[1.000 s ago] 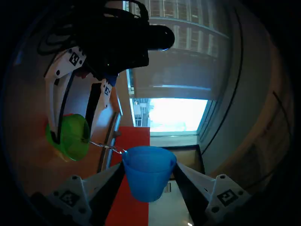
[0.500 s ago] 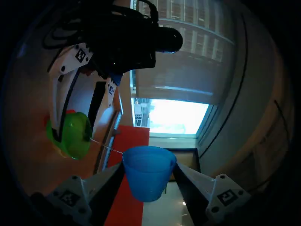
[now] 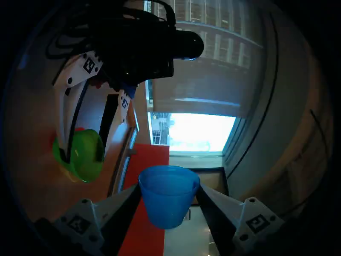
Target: Pour water
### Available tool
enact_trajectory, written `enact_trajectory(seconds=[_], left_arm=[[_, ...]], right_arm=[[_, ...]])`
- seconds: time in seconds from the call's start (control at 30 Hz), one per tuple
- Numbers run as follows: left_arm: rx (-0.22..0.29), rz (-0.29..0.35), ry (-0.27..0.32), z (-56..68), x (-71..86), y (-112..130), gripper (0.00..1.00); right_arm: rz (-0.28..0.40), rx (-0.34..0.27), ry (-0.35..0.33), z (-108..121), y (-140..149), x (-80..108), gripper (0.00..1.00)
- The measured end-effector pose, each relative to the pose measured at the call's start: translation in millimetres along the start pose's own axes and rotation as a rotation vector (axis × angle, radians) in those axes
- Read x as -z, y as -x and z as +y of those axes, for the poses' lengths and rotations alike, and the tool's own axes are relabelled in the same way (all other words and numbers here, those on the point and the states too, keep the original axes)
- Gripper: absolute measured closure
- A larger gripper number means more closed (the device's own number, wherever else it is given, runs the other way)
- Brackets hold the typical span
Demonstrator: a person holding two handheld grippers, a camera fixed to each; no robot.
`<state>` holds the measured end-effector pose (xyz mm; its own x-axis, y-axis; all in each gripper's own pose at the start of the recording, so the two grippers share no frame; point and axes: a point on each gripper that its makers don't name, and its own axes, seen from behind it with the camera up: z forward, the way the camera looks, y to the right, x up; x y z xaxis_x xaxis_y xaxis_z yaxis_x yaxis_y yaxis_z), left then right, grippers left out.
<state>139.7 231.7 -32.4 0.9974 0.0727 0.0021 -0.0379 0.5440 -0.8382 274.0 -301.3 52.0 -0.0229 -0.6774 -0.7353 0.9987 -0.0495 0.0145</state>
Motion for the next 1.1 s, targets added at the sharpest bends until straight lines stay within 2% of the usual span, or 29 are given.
enact_trajectory(seconds=[0.27,0.4,0.5,0.77,1.1], left_arm=[[-0.002,-0.004,-0.005,-1.1,0.2,2,0.11],[-0.002,-0.005,-0.007,-1.7,-0.2,3,0.11],[-0.004,-0.005,-0.008,-2.3,-0.4,2,0.11],[-0.007,-0.008,-0.005,-1.5,-0.6,1,0.11],[-0.011,-0.012,-0.006,-1.9,-1.2,1,0.11]], right_arm=[[0.001,-0.038,-0.001,-2,1,1.9,0.10],[0.000,-0.088,-0.001,-4,2,3.0,0.10],[0.001,-0.153,0.006,-4,4,4.4,0.10],[0.015,-0.389,0.012,-6,6,11.1,0.10],[0.011,-0.651,0.001,-20,9,17.4,0.10]])
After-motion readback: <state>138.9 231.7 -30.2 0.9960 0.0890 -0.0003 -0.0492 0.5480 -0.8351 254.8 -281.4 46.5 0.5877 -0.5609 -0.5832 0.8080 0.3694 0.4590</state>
